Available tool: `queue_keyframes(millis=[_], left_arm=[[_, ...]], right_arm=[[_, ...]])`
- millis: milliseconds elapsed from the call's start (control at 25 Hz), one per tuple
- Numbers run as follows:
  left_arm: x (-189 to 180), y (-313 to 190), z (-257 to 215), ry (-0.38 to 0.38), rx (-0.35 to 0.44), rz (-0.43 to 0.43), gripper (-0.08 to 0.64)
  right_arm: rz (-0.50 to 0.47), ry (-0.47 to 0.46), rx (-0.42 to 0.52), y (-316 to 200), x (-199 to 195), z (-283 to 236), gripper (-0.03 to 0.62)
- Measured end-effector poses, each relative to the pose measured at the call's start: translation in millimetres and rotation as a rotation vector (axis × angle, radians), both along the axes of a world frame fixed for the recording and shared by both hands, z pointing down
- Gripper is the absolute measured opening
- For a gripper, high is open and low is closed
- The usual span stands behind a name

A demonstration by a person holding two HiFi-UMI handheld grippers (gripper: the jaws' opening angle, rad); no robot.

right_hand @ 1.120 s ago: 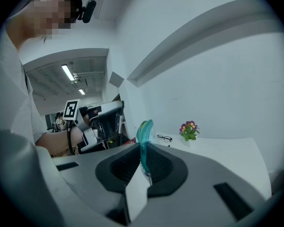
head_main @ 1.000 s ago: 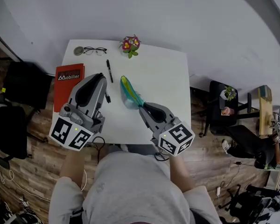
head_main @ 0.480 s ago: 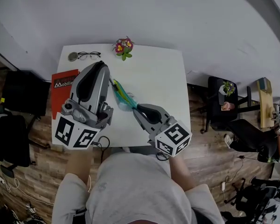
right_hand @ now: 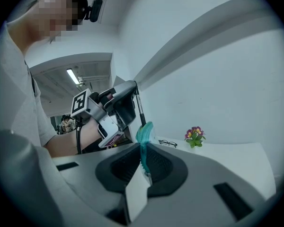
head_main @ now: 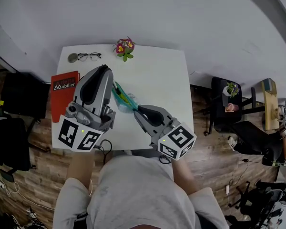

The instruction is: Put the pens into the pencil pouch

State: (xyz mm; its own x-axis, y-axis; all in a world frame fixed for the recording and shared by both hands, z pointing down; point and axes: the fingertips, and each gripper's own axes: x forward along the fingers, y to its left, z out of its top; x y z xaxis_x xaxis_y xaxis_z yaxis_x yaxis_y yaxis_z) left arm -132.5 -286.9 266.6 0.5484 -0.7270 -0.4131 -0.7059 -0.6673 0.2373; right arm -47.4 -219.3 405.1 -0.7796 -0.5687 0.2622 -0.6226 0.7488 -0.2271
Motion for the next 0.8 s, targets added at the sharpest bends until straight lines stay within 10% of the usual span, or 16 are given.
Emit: queue_keyframes(millis=[800], left_arm=[[13.4,0.9,28.8,-0.100,-0.088,0.035,0.118]], right_arm=[[0.001,-0.038,0.016,0.7,8.8,-10.8,0.057]])
